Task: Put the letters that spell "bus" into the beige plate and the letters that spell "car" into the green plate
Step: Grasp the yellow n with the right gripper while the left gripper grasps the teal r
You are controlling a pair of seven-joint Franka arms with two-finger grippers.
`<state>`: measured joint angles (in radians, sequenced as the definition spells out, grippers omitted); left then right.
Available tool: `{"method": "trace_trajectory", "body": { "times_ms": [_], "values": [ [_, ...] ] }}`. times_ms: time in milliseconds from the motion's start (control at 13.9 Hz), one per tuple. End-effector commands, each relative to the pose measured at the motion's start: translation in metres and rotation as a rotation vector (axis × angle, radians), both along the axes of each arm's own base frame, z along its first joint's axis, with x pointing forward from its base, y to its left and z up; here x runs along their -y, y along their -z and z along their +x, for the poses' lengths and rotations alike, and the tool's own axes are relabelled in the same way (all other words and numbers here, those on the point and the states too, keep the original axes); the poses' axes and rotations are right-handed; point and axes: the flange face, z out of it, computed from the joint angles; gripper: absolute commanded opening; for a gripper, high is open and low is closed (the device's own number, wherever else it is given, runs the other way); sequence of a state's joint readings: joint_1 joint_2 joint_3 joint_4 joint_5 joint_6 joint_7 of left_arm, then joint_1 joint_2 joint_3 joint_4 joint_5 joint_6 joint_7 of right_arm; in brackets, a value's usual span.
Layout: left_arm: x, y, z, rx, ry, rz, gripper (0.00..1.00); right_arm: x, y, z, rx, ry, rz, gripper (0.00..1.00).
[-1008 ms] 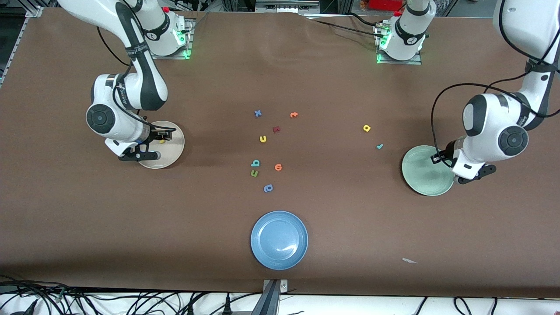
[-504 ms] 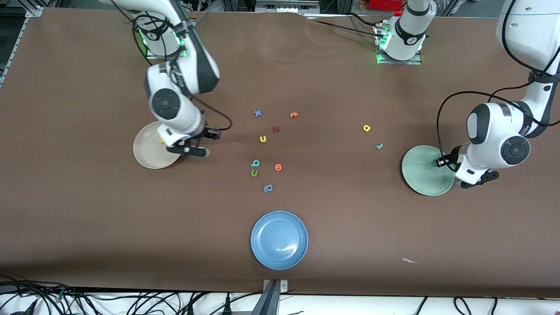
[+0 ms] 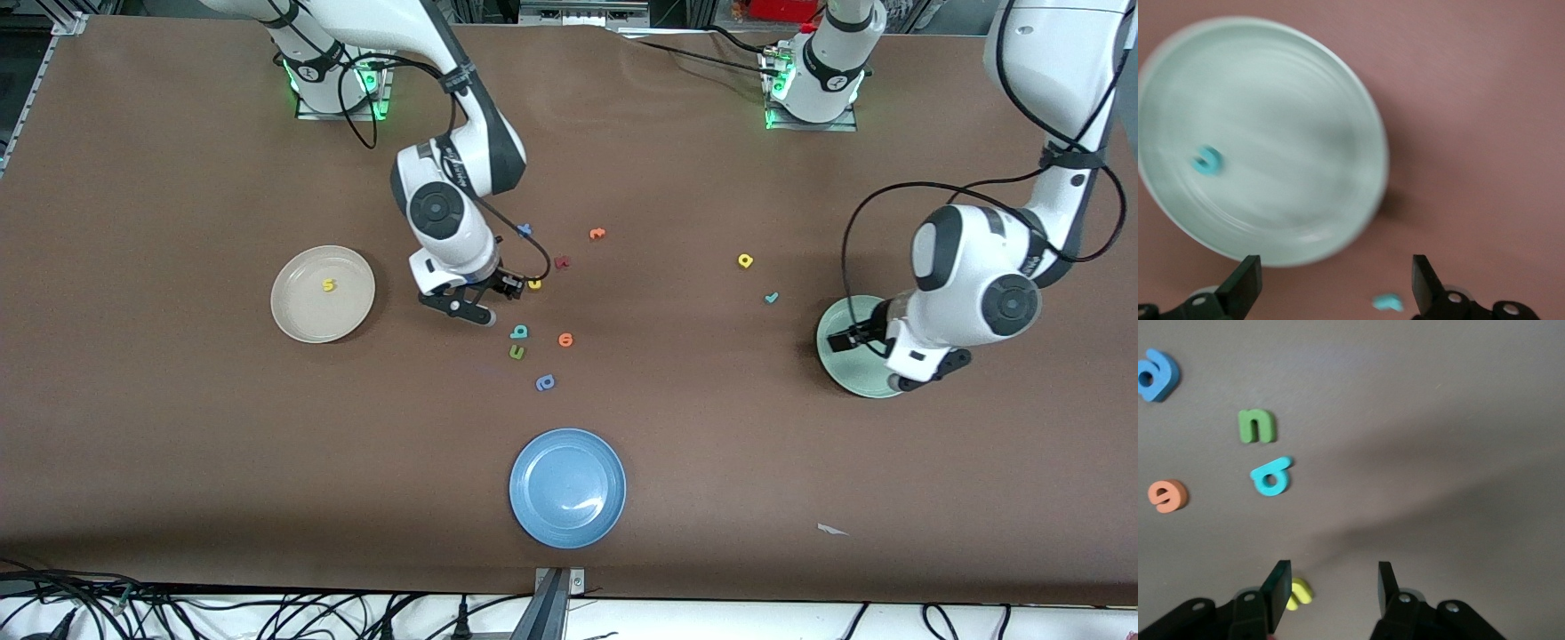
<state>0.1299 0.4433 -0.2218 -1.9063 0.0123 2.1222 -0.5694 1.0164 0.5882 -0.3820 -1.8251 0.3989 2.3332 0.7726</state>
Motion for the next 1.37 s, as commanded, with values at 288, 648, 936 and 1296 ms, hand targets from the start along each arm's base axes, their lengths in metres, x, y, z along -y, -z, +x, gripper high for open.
{"method": "trace_trajectory", "body": {
  "times_ms": [288, 648, 936, 1296],
  "values": [
    [0.064, 0.032, -0.047, 0.0, -0.076, -0.017, 0.94, -0.059, 0.03, -0.012, 0.034, 0.014, 0.009, 0.55],
    [0.073, 0.06, -0.084, -0.025, -0.044, -0.001, 0.92, -0.068, 0.045, -0.031, 0.002, -0.012, -0.006, 0.55],
    [0.074, 0.076, -0.095, -0.002, -0.043, -0.009, 0.9, -0.062, 0.054, -0.037, -0.015, -0.012, -0.023, 0.55],
    [0.072, 0.082, -0.099, -0.017, -0.042, -0.007, 0.82, -0.058, 0.062, -0.043, -0.032, -0.015, -0.041, 0.51]
  ]
}}
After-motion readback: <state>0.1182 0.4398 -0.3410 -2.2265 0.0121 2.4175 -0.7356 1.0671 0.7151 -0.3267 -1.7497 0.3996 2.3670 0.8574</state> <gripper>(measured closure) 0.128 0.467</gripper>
